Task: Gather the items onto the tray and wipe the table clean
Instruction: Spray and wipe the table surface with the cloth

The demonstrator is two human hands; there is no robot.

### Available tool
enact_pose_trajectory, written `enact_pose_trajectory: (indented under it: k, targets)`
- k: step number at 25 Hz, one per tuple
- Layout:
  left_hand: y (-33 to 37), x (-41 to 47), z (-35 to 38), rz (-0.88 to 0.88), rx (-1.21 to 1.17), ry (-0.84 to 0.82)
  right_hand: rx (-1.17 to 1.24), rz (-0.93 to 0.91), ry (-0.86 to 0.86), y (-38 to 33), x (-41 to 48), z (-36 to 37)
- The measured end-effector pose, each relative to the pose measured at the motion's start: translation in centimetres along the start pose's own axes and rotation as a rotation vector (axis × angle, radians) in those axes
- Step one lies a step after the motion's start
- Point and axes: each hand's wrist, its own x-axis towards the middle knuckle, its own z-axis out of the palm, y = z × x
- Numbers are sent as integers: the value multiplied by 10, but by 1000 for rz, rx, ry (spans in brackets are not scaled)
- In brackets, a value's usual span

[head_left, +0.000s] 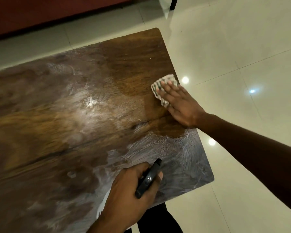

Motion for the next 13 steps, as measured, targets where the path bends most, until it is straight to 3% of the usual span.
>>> enact_pose_trajectory:
  k: [3, 7, 13]
  targets:
    - [-6, -9, 1, -5, 42, 1, -107, -234, -117, 10, -95, 21]
    - [-16, -24, 12, -8, 127, -41, 6, -132, -136, 42, -115, 12]
    - [-44, -55, 44, 73, 241, -58, 319, 79, -34, 5, -125, 36]
